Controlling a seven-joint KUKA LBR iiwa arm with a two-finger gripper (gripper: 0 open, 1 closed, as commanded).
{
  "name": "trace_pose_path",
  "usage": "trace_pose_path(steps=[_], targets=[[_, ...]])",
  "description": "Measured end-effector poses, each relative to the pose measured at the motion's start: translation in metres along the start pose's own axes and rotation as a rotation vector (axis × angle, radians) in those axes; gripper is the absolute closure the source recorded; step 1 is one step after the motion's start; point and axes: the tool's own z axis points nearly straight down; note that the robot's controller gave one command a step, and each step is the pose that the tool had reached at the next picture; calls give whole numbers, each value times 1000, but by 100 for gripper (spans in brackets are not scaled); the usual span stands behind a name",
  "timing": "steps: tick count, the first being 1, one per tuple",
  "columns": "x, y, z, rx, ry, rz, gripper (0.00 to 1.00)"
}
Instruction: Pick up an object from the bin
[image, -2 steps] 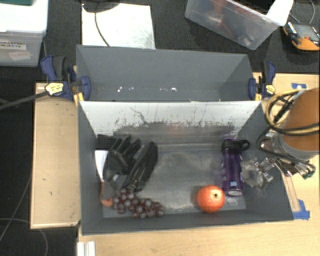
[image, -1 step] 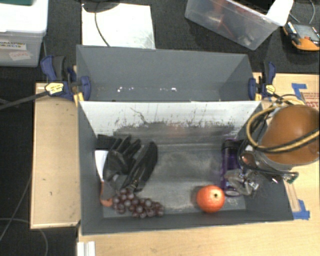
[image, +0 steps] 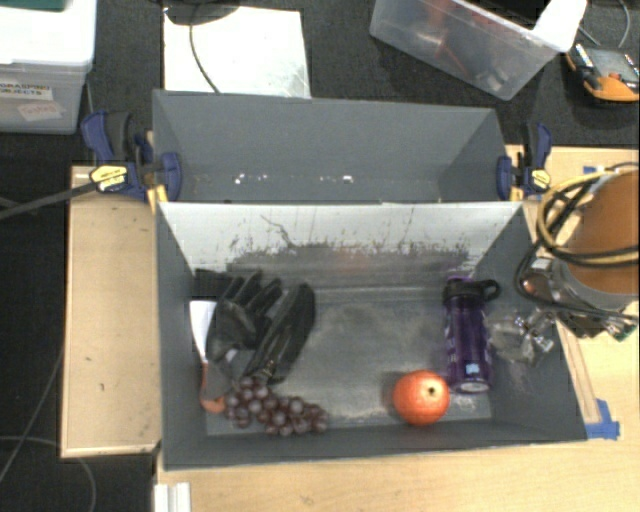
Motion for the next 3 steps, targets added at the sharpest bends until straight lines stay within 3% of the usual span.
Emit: trace_pose_path(steps=[1,2,3], targets=[[17,35,34,-19,4,-28,100],[4,3,-5,5,-7,-113,100],[5,6,-3,-1,-5,-104,100]])
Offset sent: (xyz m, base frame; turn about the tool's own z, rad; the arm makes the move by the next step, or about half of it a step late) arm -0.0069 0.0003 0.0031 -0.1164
